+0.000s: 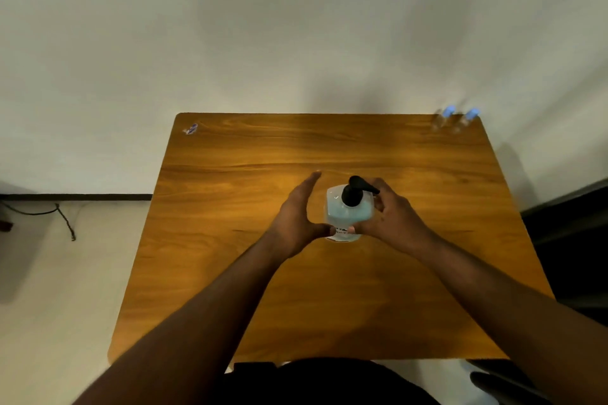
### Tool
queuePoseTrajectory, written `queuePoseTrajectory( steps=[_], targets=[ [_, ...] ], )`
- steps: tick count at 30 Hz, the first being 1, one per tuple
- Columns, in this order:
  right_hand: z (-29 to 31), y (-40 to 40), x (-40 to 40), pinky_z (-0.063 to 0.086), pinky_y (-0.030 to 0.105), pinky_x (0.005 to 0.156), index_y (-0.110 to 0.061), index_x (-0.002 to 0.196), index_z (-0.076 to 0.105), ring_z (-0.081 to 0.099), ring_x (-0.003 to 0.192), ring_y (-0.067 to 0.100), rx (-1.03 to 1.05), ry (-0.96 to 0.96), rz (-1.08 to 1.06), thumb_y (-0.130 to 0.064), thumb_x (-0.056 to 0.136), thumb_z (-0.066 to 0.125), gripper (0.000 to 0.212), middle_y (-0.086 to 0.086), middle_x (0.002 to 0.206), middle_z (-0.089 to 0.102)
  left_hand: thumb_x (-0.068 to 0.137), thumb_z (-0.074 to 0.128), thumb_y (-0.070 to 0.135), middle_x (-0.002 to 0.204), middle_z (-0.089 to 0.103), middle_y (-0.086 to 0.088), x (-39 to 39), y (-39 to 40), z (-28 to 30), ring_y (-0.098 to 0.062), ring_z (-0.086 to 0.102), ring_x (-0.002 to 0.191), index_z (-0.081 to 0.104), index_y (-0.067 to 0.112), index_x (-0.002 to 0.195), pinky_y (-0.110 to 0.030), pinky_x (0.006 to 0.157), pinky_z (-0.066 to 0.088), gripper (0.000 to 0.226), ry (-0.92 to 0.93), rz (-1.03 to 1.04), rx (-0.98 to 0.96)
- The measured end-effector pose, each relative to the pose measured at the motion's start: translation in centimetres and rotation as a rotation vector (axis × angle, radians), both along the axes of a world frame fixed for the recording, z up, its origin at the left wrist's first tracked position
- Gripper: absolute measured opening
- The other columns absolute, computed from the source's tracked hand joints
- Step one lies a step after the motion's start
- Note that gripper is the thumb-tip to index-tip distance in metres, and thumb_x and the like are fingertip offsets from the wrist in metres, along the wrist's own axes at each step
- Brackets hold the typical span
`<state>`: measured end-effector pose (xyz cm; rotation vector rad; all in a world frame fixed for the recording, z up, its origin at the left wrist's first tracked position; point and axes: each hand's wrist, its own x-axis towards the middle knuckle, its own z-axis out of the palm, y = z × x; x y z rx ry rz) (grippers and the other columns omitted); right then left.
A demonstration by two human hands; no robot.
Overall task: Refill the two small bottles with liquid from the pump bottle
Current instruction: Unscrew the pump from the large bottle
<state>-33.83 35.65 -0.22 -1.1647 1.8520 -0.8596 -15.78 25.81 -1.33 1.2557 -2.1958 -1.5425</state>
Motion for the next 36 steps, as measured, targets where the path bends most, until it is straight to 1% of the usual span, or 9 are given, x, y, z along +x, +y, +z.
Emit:
queuePoseTrajectory(
  steps=[8,12,16,19,22,24,27,30,36],
  targets=[
    [-2.2,2.1,-2.2,0.052,0.035,0.093,-0.023,0.135,0.041,0.053,0.118,0.014,0.014,-0.017,0.063,-0.014,0.061,0.088,0.089,-0.007,0.125,0.054,0.07,0.085,0.01,0.152,0.042,-0.001,-3.3,3.2,-0.8,-0.021,0.039,0.138,0.035,0.019,0.149,-0.023,0.1,0.032,0.094,-0.078,-0.071,-0.069],
    [-0.8,3.1,-4.0,0.047,0.04,0.099,-0.032,0.14,0.037,0.043,0.129,0.017,0.03,0.003,0.068,-0.026,0.06,0.089,0.095,-0.005,0.145,0.042,0.069,0.087,0.019,0.152,0.042,-0.001,-4.2,4.1,-0.8,-0.02,0.037,0.139,0.036,0.021,0.148,-0.03,0.107,0.033,0.094,-0.079,-0.05,-0.134],
    [2.3,3.7,-4.8,0.054,0.028,0.079,-0.028,0.129,0.051,0.058,0.108,0.014,-0.065,0.056,0.04,-0.026,0.067,0.085,0.071,-0.006,0.124,0.055,0.065,0.089,0.02,0.142,0.052,0.001,-5.0,4.3,-0.9,-0.017,0.047,0.129,0.044,0.022,0.144,-0.024,0.096,0.04,0.091,-0.014,-0.021,-0.077],
    [3.1,3.1,-4.2,0.055,0.029,0.08,-0.024,0.123,0.057,0.058,0.106,0.011,-0.107,0.151,0.089,-0.029,0.069,0.083,0.06,-0.006,0.118,0.06,0.066,0.088,0.011,0.13,0.061,0.001,-5.7,4.5,-0.7,-0.014,0.056,0.112,0.051,0.02,0.139,-0.018,0.08,0.047,0.083,0.057,0.019,0.018],
    [2.1,2.3,-3.3,0.052,0.037,0.089,-0.023,0.114,0.062,0.057,0.107,0.012,-0.116,0.163,0.109,-0.029,0.068,0.083,0.051,-0.003,0.114,0.064,0.064,0.089,0.011,0.129,0.062,0.0,-5.6,4.4,-0.9,-0.017,0.057,0.115,0.052,0.02,0.138,-0.028,0.083,0.052,0.083,0.103,0.053,0.074],
    [0.9,2.0,-2.5,0.053,0.038,0.087,-0.025,0.106,0.06,0.057,0.103,0.013,-0.138,0.162,0.084,-0.03,0.066,0.084,0.047,-0.004,0.108,0.062,0.063,0.091,0.013,0.13,0.061,0.0,-5.3,4.5,-1.2,-0.02,0.057,0.118,0.051,0.019,0.138,-0.037,0.088,0.056,0.086,0.118,0.07,0.106],
    [-0.2,2.0,-1.5,0.048,0.019,0.078,-0.019,0.106,0.057,0.054,0.1,0.011,-0.197,0.157,-0.038,-0.022,0.064,0.086,0.051,-0.003,0.108,0.057,0.062,0.091,0.013,0.132,0.06,0.0,-5.1,4.7,-1.7,-0.021,0.056,0.12,0.05,0.019,0.139,-0.047,0.092,0.056,0.087,0.141,0.117,0.135],
    [-0.7,1.9,-0.9,0.041,0.013,0.075,-0.016,0.107,0.058,0.055,0.1,0.01,-0.236,0.14,-0.138,-0.02,0.066,0.085,0.049,-0.003,0.106,0.059,0.063,0.09,0.011,0.132,0.059,-0.001,-5.2,4.7,-2.1,-0.021,0.056,0.121,0.05,0.018,0.139,-0.044,0.091,0.057,0.086,0.164,0.133,0.14],
    [-0.8,2.1,-0.6,0.048,0.027,0.086,-0.013,0.114,0.062,0.055,0.102,0.006,-0.198,0.011,-0.208,-0.012,0.072,0.08,0.046,-0.002,0.108,0.064,0.064,0.09,0.01,0.137,0.057,-0.002,-5.3,4.0,-2.3,-0.017,0.054,0.12,0.048,0.018,0.141,-0.035,0.088,0.055,0.088,0.16,0.1,0.163]
  ],
)
